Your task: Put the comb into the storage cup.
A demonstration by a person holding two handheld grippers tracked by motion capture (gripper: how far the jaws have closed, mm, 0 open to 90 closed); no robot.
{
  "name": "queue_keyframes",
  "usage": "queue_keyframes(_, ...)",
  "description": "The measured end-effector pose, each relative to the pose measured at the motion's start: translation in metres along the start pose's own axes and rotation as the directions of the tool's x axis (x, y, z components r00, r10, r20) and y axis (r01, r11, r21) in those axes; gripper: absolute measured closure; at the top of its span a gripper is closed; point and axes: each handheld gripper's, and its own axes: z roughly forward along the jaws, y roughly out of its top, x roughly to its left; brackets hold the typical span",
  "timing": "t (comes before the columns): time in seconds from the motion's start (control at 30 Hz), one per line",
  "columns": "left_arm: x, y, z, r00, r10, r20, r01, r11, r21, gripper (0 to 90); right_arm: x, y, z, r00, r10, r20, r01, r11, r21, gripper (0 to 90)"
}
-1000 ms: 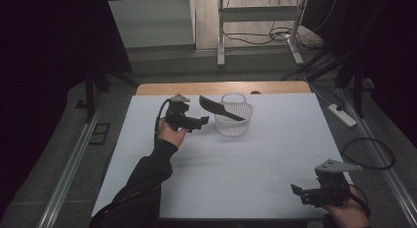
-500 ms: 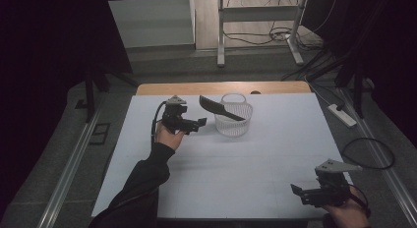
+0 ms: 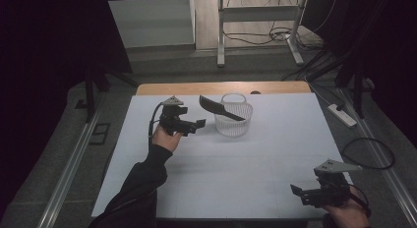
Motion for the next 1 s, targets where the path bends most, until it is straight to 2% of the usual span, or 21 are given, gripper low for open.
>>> queue_keyframes(0.67,-0.004,-0.008,-0.014,0.9998,-0.020,0.007,0.020,0.9998,0.005,0.0,0.001,0.000,-0.001,1.0000,-0.005,0.003,0.005,1.000,-0.006,0.0)
queue_keyframes(1.0,-0.008,-0.012,-0.019,0.9991,-0.034,0.024,0.034,0.9991,0.025,0.0,0.001,0.000,-0.001,1.0000,-0.010,0.000,0.010,1.000,-0.012,0.0)
